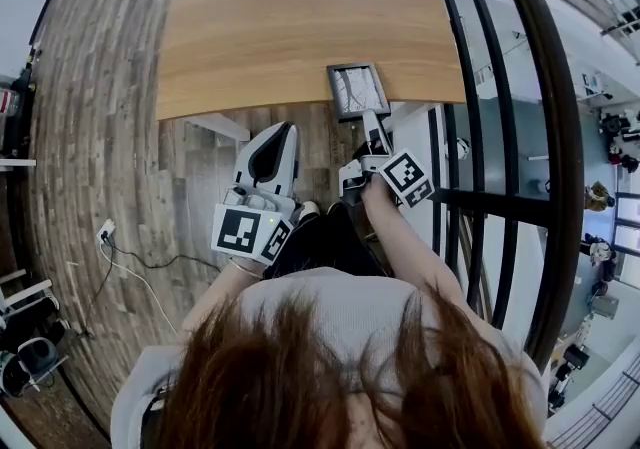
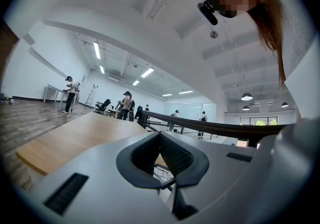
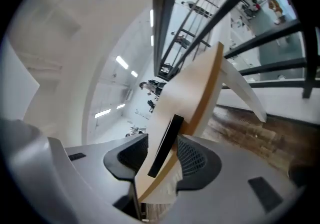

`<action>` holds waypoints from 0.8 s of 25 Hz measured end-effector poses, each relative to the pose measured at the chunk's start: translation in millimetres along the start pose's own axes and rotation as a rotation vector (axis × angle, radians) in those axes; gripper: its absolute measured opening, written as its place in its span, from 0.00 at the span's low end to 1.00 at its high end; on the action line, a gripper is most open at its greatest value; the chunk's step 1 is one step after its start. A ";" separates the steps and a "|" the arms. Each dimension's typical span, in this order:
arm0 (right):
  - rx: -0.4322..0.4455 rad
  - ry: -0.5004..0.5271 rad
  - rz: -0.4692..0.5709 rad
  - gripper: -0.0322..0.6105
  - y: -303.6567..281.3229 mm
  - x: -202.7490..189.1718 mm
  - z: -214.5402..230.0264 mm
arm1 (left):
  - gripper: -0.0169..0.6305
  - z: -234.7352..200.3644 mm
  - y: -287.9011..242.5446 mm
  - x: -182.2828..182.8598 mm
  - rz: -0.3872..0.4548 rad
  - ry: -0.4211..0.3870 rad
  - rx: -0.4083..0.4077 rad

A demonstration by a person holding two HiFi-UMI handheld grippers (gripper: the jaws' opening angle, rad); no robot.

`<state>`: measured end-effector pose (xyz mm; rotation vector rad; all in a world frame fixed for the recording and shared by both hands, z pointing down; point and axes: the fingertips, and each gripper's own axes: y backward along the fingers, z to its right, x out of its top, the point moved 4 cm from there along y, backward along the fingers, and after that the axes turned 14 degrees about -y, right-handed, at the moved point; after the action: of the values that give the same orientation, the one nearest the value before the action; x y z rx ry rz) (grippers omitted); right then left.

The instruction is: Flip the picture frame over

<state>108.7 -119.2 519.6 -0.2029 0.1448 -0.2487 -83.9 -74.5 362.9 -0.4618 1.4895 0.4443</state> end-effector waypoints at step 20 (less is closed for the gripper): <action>-0.078 -0.158 0.012 0.34 -48.3 -14.7 51.2 | 0.04 -16.4 -4.3 -15.0 -0.036 0.008 0.046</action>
<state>92.1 -152.0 581.4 -0.2979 -0.0008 -0.2146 -95.8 -87.0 377.5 -0.4543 1.4937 0.3797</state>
